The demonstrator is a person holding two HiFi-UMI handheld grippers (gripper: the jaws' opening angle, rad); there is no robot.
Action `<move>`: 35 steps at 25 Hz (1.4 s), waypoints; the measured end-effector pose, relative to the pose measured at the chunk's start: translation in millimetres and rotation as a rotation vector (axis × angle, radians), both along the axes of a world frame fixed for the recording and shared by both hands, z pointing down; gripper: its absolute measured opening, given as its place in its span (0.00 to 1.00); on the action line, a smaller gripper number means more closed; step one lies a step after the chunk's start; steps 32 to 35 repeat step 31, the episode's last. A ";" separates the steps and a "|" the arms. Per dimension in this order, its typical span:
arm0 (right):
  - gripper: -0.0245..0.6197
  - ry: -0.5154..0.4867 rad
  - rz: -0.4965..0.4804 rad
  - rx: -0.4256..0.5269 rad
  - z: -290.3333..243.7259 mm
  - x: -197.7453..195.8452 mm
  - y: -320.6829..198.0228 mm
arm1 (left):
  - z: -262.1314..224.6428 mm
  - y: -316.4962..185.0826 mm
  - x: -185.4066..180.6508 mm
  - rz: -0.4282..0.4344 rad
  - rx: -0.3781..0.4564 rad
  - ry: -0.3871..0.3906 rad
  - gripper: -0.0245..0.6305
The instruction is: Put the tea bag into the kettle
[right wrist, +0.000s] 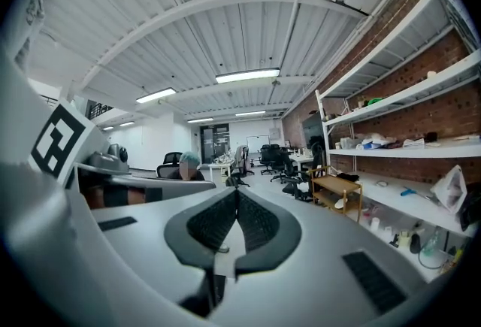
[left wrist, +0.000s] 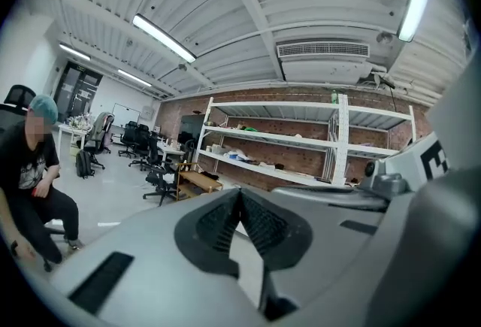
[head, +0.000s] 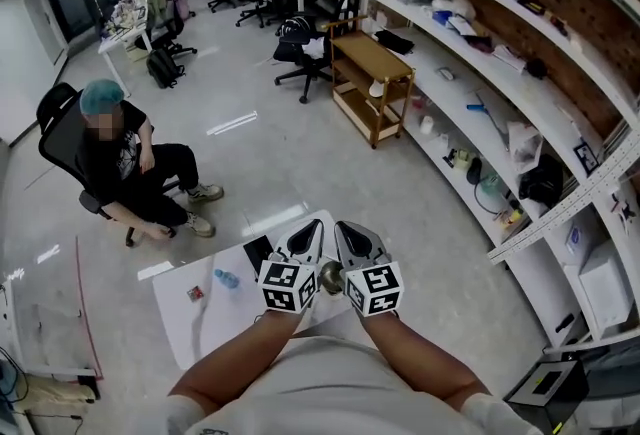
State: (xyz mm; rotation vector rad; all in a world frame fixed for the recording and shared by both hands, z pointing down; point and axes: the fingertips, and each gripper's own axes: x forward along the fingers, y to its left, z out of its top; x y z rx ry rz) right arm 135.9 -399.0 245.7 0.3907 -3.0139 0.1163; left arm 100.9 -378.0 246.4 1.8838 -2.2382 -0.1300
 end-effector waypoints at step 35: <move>0.05 0.023 -0.056 0.011 -3.6 -72.5 82.3 | 3.0 83.7 -69.6 -0.068 -0.010 0.008 0.05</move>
